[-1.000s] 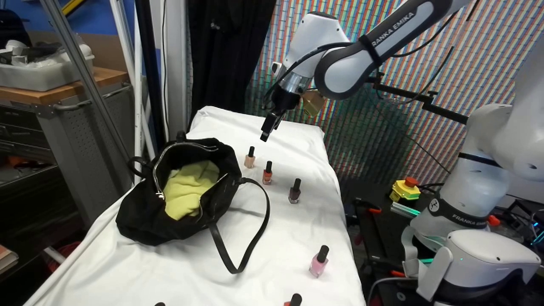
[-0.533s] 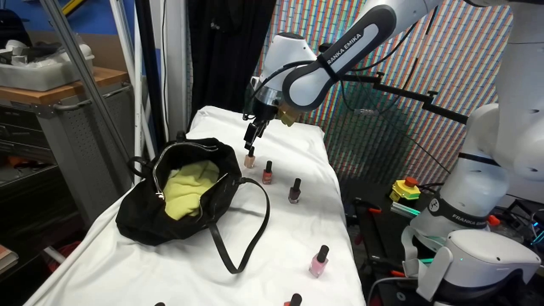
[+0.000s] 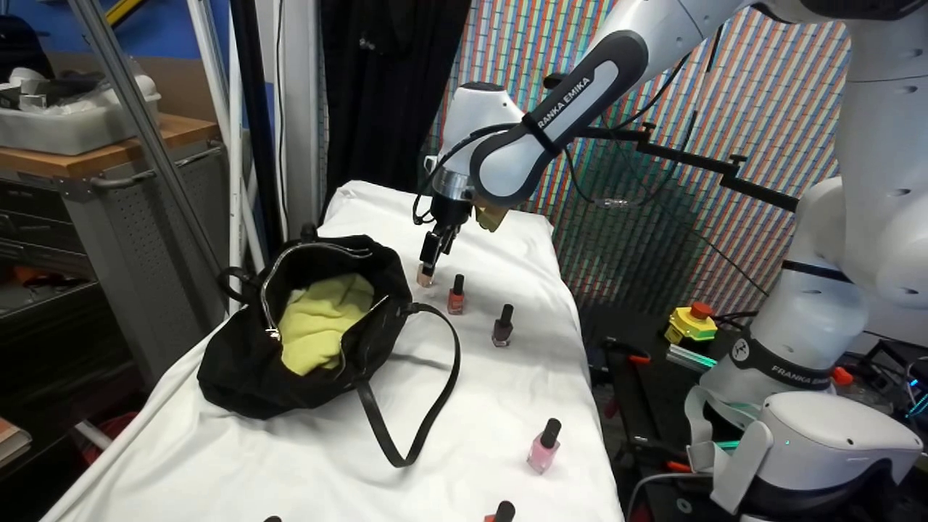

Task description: Put the nail polish bottles in the bag

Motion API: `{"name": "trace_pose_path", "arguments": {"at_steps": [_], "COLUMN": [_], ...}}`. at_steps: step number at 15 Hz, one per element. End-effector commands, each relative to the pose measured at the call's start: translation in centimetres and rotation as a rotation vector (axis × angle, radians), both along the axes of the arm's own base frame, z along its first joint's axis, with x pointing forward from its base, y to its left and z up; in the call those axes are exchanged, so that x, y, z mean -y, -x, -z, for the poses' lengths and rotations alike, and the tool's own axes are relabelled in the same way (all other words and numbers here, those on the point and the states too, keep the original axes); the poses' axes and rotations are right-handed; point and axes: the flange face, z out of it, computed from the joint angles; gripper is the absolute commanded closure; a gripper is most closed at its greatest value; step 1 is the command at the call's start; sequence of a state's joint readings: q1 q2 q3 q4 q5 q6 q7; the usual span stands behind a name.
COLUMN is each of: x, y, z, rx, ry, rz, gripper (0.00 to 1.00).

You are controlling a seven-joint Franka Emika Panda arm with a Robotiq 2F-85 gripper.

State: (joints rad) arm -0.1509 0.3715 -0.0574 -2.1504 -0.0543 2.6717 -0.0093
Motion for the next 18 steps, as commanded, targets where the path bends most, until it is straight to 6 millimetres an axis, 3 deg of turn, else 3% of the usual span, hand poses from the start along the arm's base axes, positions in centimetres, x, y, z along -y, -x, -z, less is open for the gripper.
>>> {"name": "trace_pose_path", "arguments": {"at_steps": [1, 10, 18], "x": [0.4, 1.1, 1.7], "y": [-0.5, -1.1, -0.5], "z": [0.9, 3.5, 0.7], "rx": [-0.012, -0.041, 0.012], "ry": [-0.016, -0.034, -0.015], "rz": [-0.019, -0.060, -0.094], "gripper": [0.00, 0.00, 0.00]}}
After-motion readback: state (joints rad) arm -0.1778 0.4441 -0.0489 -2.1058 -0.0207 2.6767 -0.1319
